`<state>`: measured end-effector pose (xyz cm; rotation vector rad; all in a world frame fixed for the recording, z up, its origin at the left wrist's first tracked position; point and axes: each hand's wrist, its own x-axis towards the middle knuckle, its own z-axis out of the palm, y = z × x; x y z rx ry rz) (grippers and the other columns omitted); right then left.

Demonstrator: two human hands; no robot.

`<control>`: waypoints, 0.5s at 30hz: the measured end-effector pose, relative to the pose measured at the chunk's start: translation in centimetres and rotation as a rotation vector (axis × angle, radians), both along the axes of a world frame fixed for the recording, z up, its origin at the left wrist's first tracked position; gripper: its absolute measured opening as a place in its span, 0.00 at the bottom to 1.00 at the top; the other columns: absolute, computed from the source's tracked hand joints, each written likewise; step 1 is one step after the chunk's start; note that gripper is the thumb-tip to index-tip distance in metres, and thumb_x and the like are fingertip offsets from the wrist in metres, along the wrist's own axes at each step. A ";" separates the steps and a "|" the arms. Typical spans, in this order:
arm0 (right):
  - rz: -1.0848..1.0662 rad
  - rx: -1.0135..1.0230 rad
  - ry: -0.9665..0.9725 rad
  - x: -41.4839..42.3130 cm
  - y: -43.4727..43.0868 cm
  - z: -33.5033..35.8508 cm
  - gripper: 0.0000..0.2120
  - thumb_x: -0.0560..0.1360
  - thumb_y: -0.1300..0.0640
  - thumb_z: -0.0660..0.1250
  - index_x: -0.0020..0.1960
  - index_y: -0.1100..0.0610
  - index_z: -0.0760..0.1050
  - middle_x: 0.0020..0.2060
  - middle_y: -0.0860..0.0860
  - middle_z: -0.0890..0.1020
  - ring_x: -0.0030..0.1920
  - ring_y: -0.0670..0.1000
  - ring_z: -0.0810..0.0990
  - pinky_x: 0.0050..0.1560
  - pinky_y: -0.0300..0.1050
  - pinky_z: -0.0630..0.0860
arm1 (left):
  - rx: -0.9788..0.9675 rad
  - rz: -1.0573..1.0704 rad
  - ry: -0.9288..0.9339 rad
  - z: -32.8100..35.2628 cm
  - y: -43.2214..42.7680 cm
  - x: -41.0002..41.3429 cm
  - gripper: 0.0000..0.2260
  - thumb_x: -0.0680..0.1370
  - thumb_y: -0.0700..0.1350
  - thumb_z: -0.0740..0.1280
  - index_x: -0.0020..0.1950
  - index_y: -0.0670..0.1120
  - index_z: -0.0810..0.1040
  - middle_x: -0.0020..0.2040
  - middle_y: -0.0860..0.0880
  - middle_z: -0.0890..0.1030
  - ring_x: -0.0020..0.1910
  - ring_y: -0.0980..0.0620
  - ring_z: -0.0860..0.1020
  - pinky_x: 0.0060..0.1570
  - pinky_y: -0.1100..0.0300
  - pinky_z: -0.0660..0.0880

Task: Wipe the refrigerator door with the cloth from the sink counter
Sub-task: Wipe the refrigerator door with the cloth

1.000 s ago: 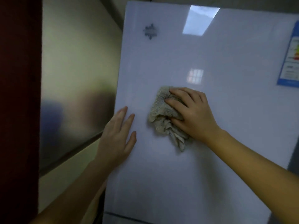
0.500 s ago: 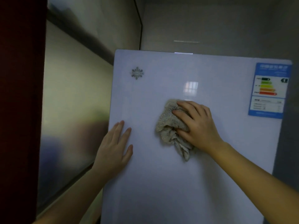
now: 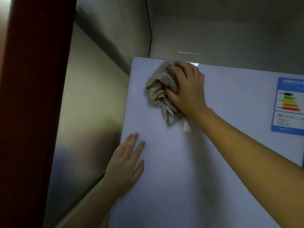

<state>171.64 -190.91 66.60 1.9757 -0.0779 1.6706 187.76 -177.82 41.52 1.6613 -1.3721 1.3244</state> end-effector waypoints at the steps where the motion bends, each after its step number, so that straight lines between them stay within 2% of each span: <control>1: 0.030 -0.005 -0.001 1.1 0.4 0.6 0.25 0.74 0.43 0.68 0.67 0.54 0.76 0.69 0.55 0.75 0.70 0.60 0.72 0.66 0.57 0.68 | 0.006 0.004 -0.018 0.1 0.2 0.2 0.25 0.82 0.53 0.59 0.77 0.45 0.69 0.80 0.43 0.63 0.79 0.43 0.63 0.76 0.53 0.60; 6: 0.069 -0.056 -0.002 6.0 2.6 1.5 0.21 0.74 0.43 0.69 0.63 0.52 0.80 0.68 0.53 0.78 0.71 0.59 0.71 0.68 0.56 0.67 | -0.002 0.008 -0.021 -0.2 0.3 0.2 0.25 0.82 0.53 0.59 0.77 0.45 0.69 0.80 0.43 0.63 0.79 0.44 0.63 0.76 0.53 0.60; 11: 0.031 -0.181 0.178 8.2 3.5 -2.0 0.27 0.75 0.36 0.67 0.67 0.52 0.78 0.71 0.55 0.75 0.73 0.59 0.69 0.72 0.57 0.63 | 0.025 0.035 -0.052 -0.1 0.4 0.4 0.25 0.82 0.54 0.57 0.77 0.46 0.68 0.80 0.42 0.63 0.79 0.44 0.62 0.76 0.53 0.59; 15: 0.002 -0.283 0.257 7.0 2.2 -2.7 0.28 0.74 0.37 0.68 0.67 0.52 0.79 0.71 0.56 0.76 0.72 0.60 0.71 0.71 0.58 0.64 | 0.022 0.041 -0.035 -0.2 0.3 0.0 0.25 0.82 0.54 0.57 0.78 0.45 0.68 0.80 0.42 0.63 0.79 0.44 0.62 0.76 0.54 0.59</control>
